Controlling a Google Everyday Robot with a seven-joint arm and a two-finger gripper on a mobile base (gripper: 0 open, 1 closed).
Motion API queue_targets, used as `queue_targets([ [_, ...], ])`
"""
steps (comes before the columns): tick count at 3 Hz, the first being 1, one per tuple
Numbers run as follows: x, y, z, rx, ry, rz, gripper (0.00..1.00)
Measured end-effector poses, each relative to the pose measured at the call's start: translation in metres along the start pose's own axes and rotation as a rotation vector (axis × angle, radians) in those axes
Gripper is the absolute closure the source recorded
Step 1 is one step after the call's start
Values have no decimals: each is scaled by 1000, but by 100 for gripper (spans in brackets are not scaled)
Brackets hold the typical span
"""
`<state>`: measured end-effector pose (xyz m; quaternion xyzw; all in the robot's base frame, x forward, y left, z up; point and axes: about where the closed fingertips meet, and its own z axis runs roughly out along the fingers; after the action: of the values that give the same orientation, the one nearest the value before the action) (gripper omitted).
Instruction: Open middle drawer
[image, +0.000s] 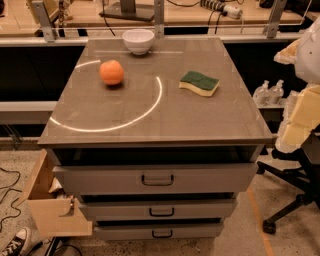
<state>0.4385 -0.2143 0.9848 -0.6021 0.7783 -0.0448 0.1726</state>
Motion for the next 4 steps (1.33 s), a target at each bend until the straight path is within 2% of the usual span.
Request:
queue_targets([
  [1,0,0,0,0,0,0,0],
  [2,-5,1,-1,20,32,-17,0],
  [3,5,17,14,33,72,-38,0],
  [4,28,54,35,47,117,-74,0],
])
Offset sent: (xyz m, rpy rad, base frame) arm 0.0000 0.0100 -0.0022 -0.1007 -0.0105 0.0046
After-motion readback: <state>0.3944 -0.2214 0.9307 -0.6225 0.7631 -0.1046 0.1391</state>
